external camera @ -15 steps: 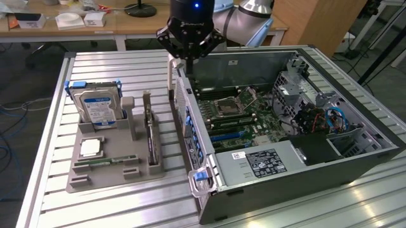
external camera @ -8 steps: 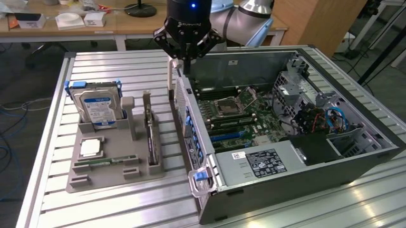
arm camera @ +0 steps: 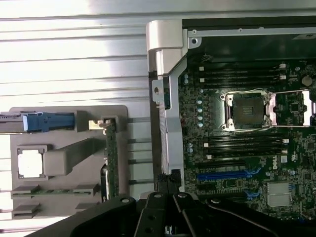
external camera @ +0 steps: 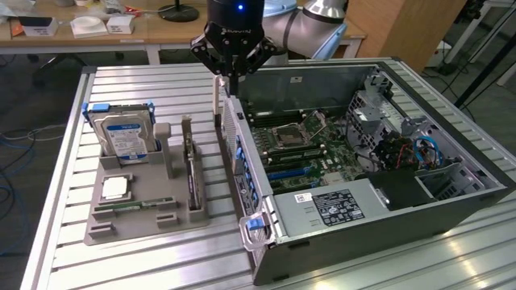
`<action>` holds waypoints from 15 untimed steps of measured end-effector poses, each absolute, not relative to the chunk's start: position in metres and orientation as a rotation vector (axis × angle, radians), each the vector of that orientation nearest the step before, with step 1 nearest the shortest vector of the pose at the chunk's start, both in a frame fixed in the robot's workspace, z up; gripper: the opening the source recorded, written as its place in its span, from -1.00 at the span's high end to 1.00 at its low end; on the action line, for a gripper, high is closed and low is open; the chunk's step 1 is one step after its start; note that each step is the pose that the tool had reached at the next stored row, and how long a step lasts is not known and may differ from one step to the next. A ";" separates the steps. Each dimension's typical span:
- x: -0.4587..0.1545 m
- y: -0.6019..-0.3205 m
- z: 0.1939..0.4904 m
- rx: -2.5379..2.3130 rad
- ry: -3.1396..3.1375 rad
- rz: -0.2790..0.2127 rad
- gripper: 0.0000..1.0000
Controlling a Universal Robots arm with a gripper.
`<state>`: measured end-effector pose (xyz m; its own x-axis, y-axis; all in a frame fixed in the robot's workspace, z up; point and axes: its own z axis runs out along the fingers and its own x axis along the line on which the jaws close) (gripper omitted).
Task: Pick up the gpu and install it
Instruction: 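Reach for the gpu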
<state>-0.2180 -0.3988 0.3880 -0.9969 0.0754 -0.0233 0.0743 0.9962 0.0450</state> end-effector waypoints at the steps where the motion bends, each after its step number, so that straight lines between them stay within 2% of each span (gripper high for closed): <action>1: -0.219 -0.399 0.388 0.117 3.114 0.069 0.79; 15: -0.230 -0.399 0.387 0.117 3.114 0.069 0.79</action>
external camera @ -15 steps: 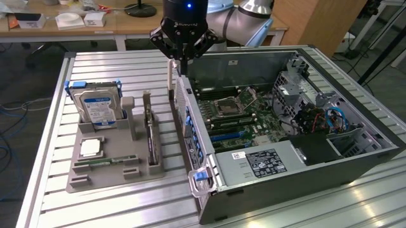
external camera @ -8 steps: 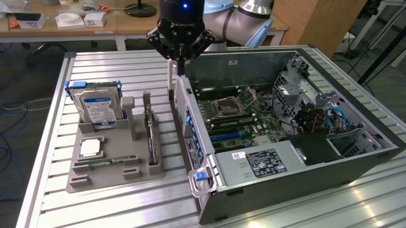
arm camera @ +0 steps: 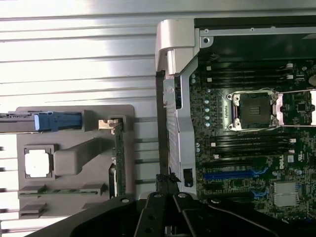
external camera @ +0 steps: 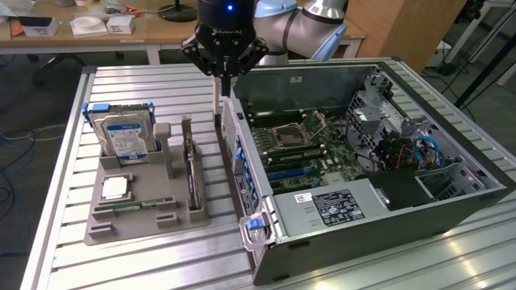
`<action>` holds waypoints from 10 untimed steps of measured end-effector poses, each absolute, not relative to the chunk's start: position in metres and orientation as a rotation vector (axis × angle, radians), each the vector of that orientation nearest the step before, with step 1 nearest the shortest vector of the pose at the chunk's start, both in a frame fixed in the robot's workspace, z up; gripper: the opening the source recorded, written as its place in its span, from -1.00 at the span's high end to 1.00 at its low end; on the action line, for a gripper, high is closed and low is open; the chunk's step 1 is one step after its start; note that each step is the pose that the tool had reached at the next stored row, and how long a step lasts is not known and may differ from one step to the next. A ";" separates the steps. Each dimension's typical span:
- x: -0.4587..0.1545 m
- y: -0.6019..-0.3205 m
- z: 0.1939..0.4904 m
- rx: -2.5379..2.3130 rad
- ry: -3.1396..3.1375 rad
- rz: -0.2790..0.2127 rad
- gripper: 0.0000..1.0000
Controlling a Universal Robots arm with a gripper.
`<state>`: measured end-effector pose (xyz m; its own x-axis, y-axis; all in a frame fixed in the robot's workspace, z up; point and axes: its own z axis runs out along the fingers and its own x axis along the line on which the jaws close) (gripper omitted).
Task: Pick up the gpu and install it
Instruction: 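Reach for the gpu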
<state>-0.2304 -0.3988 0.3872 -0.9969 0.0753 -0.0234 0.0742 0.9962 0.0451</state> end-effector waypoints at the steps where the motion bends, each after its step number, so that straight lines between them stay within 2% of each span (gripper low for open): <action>1: -0.231 -0.399 0.387 0.117 3.114 0.069 0.79; 10: -0.238 -0.399 0.387 0.117 3.114 0.069 0.79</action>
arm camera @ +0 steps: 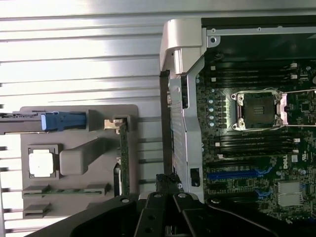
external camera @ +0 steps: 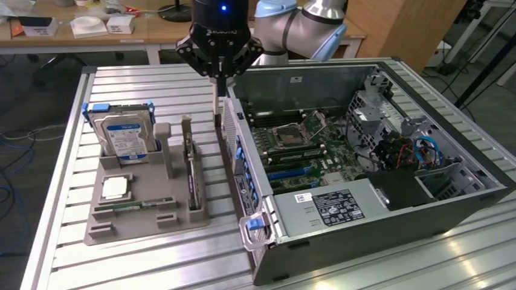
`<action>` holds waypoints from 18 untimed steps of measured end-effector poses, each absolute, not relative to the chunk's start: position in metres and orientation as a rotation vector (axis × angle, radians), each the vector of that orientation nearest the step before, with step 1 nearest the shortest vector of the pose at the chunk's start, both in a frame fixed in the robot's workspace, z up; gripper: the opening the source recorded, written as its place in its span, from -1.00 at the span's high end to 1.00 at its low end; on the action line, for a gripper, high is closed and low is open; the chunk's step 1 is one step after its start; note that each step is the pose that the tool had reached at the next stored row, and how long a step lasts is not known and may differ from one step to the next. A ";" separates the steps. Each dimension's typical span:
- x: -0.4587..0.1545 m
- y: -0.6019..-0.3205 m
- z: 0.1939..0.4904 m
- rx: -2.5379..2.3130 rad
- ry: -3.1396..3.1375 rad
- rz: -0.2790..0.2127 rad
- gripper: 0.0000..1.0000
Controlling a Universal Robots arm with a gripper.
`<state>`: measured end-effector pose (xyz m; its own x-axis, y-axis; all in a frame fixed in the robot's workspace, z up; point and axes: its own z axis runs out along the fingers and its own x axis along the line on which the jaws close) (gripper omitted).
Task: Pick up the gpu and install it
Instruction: 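Reach for the gpu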
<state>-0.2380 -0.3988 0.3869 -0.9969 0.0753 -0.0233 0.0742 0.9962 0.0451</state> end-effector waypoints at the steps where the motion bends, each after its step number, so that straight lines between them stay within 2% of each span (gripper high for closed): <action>1: -0.239 -0.399 0.387 0.117 3.114 0.069 0.79; 18: -0.254 -0.399 0.386 0.117 3.114 0.069 0.79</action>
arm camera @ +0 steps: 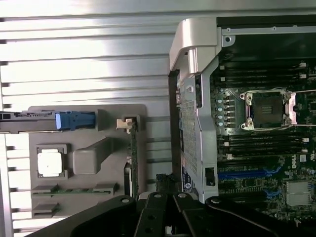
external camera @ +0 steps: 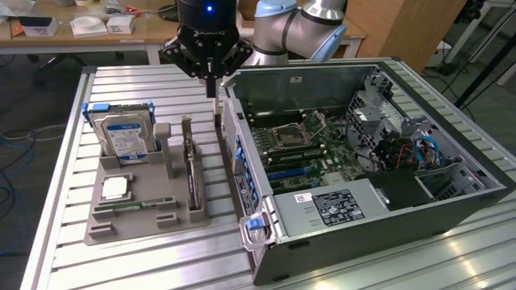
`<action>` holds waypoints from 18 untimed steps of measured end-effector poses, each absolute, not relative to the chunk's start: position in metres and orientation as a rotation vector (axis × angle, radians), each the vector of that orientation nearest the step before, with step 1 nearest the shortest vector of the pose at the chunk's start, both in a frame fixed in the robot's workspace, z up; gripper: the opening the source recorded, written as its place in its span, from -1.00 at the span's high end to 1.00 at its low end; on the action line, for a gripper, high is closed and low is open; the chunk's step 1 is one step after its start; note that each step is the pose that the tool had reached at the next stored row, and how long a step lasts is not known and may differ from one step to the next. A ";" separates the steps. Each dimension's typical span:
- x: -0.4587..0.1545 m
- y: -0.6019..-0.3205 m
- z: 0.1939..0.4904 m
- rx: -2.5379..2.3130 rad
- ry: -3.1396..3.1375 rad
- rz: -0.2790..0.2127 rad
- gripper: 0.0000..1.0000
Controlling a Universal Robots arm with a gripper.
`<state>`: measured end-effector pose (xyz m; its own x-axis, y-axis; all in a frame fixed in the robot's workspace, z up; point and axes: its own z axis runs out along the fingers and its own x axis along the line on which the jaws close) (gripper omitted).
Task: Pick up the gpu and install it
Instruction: 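Reach for the gpu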
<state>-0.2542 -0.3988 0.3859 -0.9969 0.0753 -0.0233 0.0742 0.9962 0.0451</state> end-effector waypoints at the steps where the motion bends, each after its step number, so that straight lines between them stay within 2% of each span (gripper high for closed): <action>1: -0.255 -0.399 0.386 0.117 3.114 0.069 0.79; 18: -0.270 -0.399 0.385 0.117 3.114 0.069 0.79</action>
